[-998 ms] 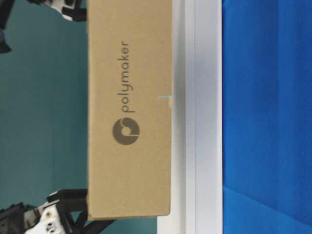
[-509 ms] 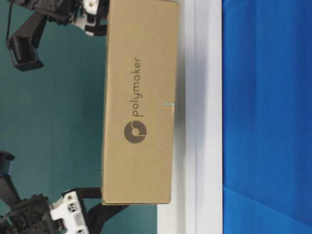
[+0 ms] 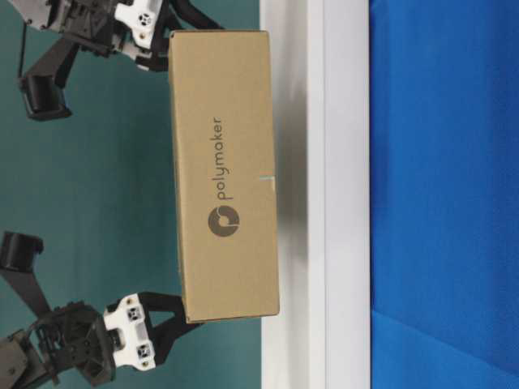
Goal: Place the cardboard box on the stand after clamping it between your arms.
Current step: 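Lift the clamped box and carry it back onto the white stand, then lower the box onto the stand surface with both grippers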
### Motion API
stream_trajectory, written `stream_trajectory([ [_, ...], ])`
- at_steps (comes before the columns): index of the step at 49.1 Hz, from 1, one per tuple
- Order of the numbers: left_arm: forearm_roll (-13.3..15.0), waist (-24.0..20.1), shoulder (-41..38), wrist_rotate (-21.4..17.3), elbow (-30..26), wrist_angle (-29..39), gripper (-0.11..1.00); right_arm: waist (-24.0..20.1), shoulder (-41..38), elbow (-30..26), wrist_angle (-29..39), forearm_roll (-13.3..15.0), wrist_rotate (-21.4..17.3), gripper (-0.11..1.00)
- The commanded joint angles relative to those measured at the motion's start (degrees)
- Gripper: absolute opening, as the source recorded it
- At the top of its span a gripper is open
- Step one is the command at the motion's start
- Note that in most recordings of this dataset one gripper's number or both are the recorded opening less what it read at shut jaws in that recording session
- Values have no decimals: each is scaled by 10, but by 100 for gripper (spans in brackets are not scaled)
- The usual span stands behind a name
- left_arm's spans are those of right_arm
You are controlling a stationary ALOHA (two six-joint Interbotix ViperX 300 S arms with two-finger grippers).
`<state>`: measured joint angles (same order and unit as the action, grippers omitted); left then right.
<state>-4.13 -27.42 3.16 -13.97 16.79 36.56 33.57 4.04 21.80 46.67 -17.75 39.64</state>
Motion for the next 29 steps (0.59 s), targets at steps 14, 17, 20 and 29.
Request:
stream_trajectory([
  [14,13,-8,-28,-10,-119,-35,85,2,-60,-146,-18,-112,82,98],
  [17,13,-16,-35,-11,-124,-34,85,10,-72,-158,-15,-114,91,98],
  [20,13,-22,-41,-12,-127,-37,85,17,-83,-172,-11,-114,99,98],
  [29,13,-36,-62,-17,-136,-43,85,33,-111,-200,14,-115,109,98],
])
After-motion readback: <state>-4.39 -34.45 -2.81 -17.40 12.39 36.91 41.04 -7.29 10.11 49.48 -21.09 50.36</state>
